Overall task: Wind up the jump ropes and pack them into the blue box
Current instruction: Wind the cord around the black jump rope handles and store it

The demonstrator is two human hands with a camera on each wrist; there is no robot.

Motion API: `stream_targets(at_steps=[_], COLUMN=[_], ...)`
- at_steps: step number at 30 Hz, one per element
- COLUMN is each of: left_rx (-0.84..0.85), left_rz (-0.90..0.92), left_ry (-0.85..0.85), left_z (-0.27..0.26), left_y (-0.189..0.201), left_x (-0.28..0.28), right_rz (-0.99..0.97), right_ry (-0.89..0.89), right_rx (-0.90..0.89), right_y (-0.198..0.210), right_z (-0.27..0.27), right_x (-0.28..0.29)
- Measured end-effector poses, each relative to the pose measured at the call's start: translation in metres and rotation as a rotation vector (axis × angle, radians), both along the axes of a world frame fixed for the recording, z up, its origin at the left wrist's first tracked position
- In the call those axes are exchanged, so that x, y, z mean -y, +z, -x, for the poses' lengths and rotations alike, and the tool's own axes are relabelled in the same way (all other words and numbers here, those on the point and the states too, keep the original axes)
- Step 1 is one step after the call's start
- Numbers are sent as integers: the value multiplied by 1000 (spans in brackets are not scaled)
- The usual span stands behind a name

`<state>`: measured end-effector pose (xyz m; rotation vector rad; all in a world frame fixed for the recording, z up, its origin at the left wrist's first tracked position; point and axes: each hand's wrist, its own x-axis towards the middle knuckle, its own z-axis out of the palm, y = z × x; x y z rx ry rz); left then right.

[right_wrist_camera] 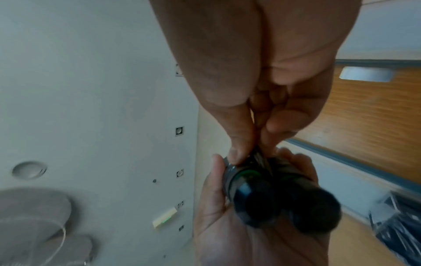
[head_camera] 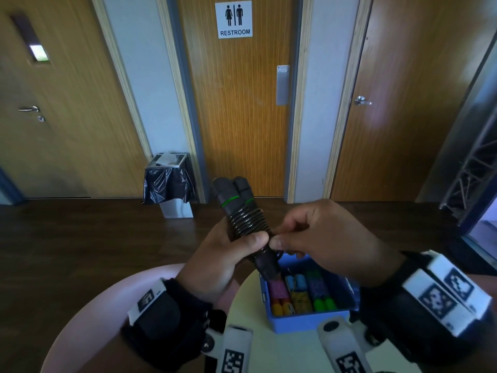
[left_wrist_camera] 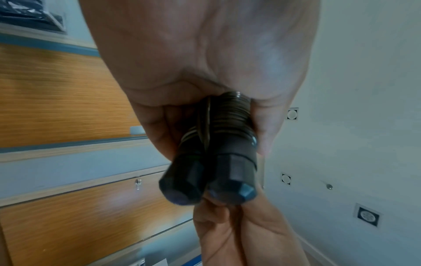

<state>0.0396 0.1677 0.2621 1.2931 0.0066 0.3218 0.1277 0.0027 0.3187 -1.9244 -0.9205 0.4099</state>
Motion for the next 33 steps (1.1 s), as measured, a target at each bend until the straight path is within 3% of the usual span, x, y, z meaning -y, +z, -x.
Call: stream_targets(at_steps=[6,7,11,13,20,27,31,33], left_rx=[17,16,43,43,37,31,30,-4], left_rz=[-79,-75,-67,-47,-18,-151,-106,1], left_ry=[33,48,67,79,13,-16,-46,-84], left_z=[3,3,6,7,6,5,1,-3], left_y=[0,-1,-2,-3,-8,-3,-2,-3], left_x=[-4,-6,-6,-6,0,4,9,16], right_rz=[-241,-238,20,-8,-61,-114,-178,-172], right_ry=[-53,-69,-42,-10,58,81,38,10], right_rx=[-312,-281,172,218,121,46,66,49], right_y=[-21,-24,-33,-32,-27,-29,-37,-41], right_z=[7,9,21,26,20,19,13,6], right_x=[-6,-6,-3,-1,3,2,3,5])
